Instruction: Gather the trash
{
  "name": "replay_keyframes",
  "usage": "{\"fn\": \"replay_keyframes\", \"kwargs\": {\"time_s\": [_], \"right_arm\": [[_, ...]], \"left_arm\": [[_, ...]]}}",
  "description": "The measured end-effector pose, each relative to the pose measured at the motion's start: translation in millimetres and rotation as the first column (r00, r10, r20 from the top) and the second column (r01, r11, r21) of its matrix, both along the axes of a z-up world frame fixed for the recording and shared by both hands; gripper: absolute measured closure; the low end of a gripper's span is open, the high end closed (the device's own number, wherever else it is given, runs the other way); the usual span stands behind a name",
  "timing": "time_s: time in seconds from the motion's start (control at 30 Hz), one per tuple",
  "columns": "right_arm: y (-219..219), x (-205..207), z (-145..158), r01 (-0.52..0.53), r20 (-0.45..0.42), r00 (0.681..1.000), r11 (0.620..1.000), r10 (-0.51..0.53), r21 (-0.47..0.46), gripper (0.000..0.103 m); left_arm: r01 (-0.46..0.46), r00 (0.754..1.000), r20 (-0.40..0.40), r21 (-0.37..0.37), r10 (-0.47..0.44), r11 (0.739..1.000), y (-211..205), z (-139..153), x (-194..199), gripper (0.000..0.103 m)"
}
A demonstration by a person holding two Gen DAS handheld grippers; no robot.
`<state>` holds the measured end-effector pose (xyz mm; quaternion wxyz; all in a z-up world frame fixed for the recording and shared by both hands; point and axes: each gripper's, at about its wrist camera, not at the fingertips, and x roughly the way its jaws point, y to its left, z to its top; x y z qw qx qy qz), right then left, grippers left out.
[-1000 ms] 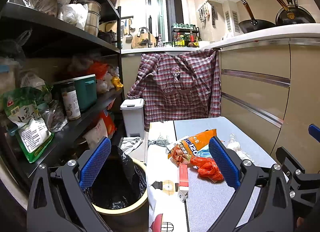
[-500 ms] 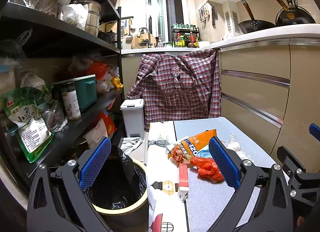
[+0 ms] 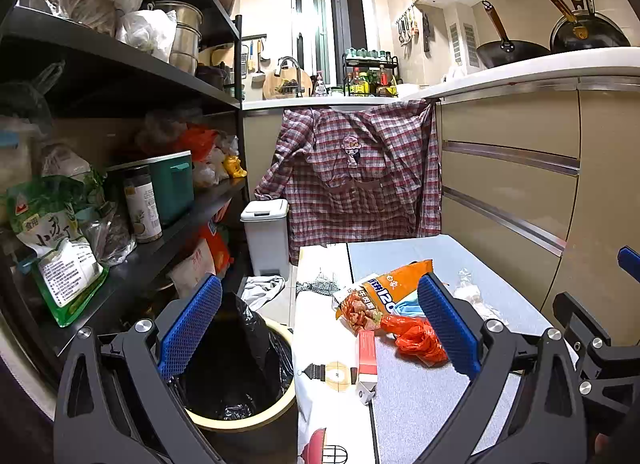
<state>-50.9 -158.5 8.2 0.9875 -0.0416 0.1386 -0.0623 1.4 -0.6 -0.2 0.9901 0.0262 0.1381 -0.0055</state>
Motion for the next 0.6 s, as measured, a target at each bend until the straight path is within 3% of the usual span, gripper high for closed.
{"fn": "replay_keyframes", "kwargs": {"time_s": [0.6], "right_arm": [[0.4,-0.8,1.7,0.0,0.003,1.0,1.0,0.0,-0.001,0.004]], "left_arm": [[-0.001,1.0,0.002,-0.002,0.001,1.0,0.6,0.3,-1.8,0.008]]}}
